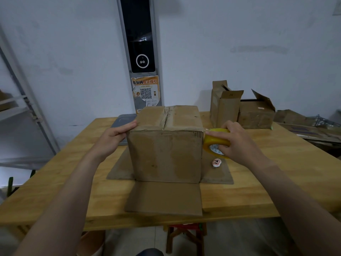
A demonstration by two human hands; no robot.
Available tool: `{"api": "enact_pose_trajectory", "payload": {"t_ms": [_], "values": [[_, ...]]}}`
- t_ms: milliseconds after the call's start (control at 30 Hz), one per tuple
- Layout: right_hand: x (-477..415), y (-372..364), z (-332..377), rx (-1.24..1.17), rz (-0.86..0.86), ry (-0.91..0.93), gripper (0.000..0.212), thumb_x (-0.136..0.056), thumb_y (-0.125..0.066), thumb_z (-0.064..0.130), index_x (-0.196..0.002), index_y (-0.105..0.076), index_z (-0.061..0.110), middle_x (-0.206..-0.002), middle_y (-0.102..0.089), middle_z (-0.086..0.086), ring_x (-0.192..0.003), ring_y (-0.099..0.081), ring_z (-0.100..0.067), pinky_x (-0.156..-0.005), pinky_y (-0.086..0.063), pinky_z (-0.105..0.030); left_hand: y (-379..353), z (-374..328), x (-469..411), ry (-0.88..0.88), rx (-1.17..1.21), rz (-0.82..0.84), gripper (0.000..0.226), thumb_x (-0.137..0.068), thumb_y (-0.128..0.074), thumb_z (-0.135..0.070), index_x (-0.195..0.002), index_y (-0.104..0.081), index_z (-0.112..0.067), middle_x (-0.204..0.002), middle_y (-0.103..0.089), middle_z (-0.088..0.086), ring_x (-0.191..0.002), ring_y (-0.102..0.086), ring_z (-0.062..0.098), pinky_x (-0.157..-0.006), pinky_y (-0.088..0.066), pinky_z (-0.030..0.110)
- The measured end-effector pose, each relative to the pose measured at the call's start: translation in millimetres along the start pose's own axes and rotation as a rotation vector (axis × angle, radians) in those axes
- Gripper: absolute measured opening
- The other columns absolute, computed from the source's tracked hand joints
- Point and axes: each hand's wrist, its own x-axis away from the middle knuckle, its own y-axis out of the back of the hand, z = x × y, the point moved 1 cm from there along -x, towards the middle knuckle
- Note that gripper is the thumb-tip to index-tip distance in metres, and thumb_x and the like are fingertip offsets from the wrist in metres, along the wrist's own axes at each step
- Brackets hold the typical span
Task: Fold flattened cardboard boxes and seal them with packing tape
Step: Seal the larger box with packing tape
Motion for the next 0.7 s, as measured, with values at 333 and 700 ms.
{"api": "enact_pose_trajectory", "payload": {"t_ms": [333,700], "values": [[-1,0,1,0.016,-0.011,0.019,0.062,-0.086,-0.078,0.021,-0.138,-0.056,0.048,-0.111,-0.048,-0.003,-0.100,-0.043,-0.021,-0.080,-0.044,-0.036,-11,1,-4,-0.045,-0.209,-0.143,0.053,-0.101,-0.046,0.008,-0.132,-0.065,-0.031,-0.139,-0.058,-0.022,-0.137,-0.043,-0.009,-0.121,-0.031,0.028],[-2,-3,28,-0.054,0.037,0.160,0.061,-0.090,-0.073,0.026,-0.144,-0.051,0.045,-0.106,-0.043,-0.001,-0.100,-0.041,-0.021,-0.083,-0.043,-0.036,-128,-64,-3,-0.318,-0.839,-0.027,0.047,-0.107,-0.040,-0.045,-0.153,-0.044,-0.035,-0.160,-0.039,-0.016,-0.154,-0.022,0.010,-0.127,0.001,0.049]]}}
